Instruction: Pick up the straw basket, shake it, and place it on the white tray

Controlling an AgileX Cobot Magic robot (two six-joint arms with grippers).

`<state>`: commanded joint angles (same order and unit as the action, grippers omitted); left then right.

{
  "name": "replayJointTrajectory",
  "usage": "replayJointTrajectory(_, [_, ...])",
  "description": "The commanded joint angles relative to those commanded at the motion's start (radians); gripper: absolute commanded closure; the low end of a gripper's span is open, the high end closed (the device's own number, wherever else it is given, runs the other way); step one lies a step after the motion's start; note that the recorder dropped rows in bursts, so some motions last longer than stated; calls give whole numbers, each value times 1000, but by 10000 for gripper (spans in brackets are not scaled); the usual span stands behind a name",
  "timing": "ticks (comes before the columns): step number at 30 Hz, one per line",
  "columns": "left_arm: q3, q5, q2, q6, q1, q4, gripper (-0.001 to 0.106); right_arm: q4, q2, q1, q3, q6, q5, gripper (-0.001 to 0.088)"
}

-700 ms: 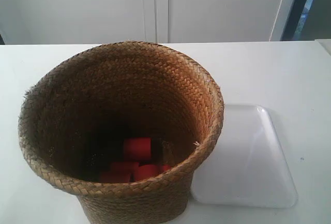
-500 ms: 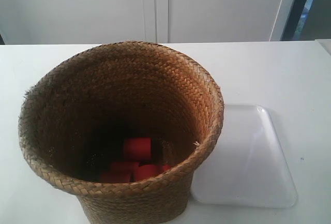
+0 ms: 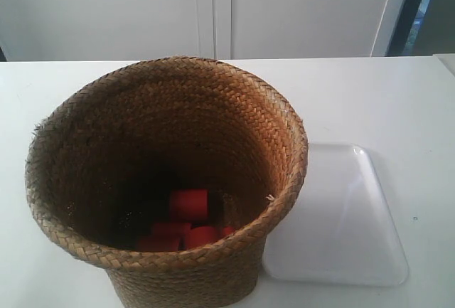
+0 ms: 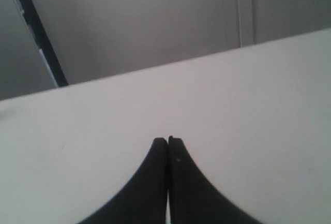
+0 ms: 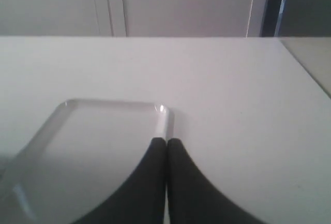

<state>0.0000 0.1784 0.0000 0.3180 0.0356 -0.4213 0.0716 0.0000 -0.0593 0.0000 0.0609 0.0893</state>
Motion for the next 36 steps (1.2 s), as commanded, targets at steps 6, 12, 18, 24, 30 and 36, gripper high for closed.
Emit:
replayJointTrajectory(6, [0, 47, 0, -5, 0, -3, 1053, 51, 0, 0, 0, 180, -194, 868])
replayJointTrajectory(12, [0, 47, 0, -5, 0, -3, 1053, 51, 0, 0, 0, 179, -155, 868])
replayJointTrajectory(18, [0, 49, 0, -28, 0, -3, 1053, 51, 0, 0, 0, 179, -157, 868])
replayJointTrajectory(24, [0, 127, 0, 78, 0, 1, 1053, 51, 0, 0, 0, 176, -239, 868])
replayJointTrajectory(30, [0, 85, 0, 404, 0, 112, 1053, 51, 0, 0, 0, 181, -274, 868])
replayJointTrajectory(36, [0, 105, 0, 407, 0, 112, 1053, 51, 0, 0, 0, 180, -285, 868])
